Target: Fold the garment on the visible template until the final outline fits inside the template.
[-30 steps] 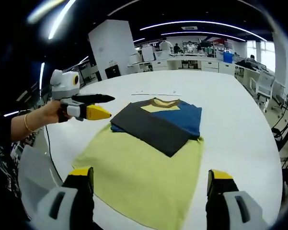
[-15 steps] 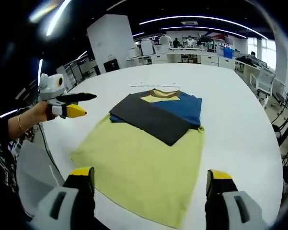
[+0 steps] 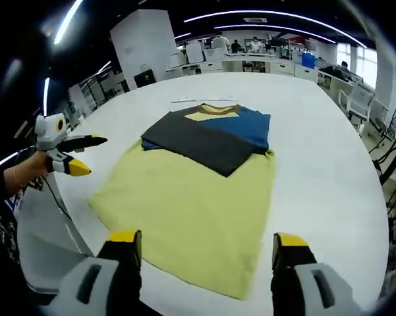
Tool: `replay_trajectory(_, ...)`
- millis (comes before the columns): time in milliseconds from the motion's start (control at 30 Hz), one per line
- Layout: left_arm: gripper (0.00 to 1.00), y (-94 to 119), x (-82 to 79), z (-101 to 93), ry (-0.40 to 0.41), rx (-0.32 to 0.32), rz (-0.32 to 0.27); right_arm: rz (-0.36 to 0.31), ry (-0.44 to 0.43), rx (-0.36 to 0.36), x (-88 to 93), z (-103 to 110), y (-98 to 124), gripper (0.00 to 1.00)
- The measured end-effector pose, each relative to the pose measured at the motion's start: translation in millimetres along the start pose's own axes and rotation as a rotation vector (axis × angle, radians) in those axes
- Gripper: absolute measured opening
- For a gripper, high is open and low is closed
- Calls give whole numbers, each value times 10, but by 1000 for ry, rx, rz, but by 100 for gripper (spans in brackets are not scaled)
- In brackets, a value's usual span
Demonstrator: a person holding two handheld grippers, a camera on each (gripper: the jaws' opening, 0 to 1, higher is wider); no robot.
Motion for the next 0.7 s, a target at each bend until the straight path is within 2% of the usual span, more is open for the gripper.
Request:
replay_trajectory(100,88,55,115,-14,-22,-5,28,15,-3,7,69,-34,-4,77)
replay_trajectory(300,80,171,320,1,15,-28,57,51,-31,21,235,-89,-18,67)
replay_trajectory(467,63,246,530,90,68,-76,122,98,-3,42,381,-126,-23,56)
replay_trajectory(567,58,277,593,83,89,-76,137,108,-6,48,437,-136,-14,47)
replay_trajectory(700,47,305,646,-9,120,-60,155,125,-31,65,505,-170,-1,39)
Point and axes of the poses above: the point that each gripper's makers call its tool centre point, and the gripper's own axes: y roughly backward along the fingers, z roughly to its left, x roughly out of its underside, the point moved 1 cm from there along y, roughly backward along the fingers, and after that the axes turned 3 degrees about -z, right-handed, at the moved point
